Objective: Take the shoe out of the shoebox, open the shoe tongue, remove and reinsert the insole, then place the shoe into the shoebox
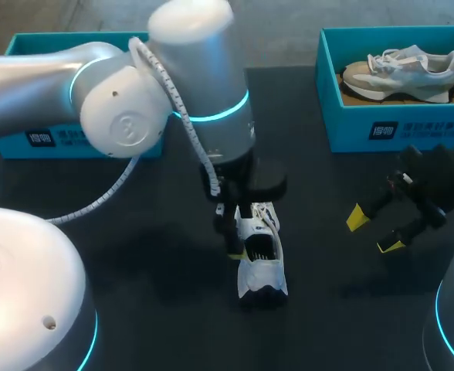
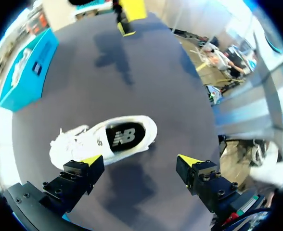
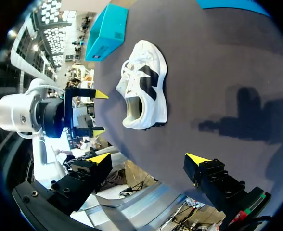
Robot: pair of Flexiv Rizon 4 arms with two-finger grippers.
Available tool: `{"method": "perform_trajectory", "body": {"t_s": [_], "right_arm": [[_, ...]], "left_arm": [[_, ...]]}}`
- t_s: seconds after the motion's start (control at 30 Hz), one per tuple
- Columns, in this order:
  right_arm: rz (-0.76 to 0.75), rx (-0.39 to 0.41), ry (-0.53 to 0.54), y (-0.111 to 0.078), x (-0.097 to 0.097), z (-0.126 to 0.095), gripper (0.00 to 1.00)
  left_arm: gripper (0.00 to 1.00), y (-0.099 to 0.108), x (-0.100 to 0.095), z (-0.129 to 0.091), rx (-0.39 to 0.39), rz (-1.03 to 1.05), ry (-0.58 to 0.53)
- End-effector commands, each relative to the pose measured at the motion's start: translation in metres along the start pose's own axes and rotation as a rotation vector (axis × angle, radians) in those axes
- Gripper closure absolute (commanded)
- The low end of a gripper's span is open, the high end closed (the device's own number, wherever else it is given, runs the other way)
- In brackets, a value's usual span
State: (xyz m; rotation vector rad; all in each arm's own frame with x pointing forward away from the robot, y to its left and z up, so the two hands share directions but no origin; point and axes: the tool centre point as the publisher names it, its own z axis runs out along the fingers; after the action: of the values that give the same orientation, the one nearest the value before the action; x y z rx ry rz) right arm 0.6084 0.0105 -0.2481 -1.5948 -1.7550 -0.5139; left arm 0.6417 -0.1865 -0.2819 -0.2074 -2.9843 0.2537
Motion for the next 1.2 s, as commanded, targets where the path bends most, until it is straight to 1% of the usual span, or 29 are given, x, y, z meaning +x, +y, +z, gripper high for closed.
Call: {"method": "perform_trajectory", "body": {"t_s": [0.03, 0.2, 0.3, 0.5, 0.67, 0.87, 1.03, 1.2], "right_arm": [[0.001, -0.002, -0.002, -0.001, 0.000, 0.001, 0.00], [0.001, -0.002, -0.002, -0.001, 0.000, 0.001, 0.00], [0.001, -0.002, -0.002, -0.001, 0.000, 0.001, 0.00], [0.001, -0.002, -0.002, -0.001, 0.000, 0.001, 0.00], [0.001, -0.002, -0.002, -0.001, 0.000, 0.001, 0.00], [0.001, -0.002, -0.002, -0.001, 0.000, 0.001, 0.00], [0.001, -0.002, -0.002, -0.001, 0.000, 0.001, 0.00], [0.001, -0.002, -0.002, -0.001, 0.000, 0.001, 0.00]], "left_arm": [[0.00, -0.012, 0.000, -0.003, -0.046, -0.010, -0.004], [0.00, -0.012, 0.000, -0.003, -0.046, -0.010, -0.004], [0.00, -0.013, 0.001, 0.003, -0.012, -0.022, 0.028], [0.00, -0.009, 0.005, 0.010, 0.005, -0.038, 0.029], [0.00, -0.008, 0.013, 0.012, 0.010, -0.029, 0.013], [0.00, -0.013, 0.025, 0.015, 0.014, -0.005, -0.007], [0.00, -0.015, 0.028, 0.026, 0.014, -0.013, -0.011], [0.00, -0.018, 0.024, 0.043, 0.003, -0.032, 0.005]]}}
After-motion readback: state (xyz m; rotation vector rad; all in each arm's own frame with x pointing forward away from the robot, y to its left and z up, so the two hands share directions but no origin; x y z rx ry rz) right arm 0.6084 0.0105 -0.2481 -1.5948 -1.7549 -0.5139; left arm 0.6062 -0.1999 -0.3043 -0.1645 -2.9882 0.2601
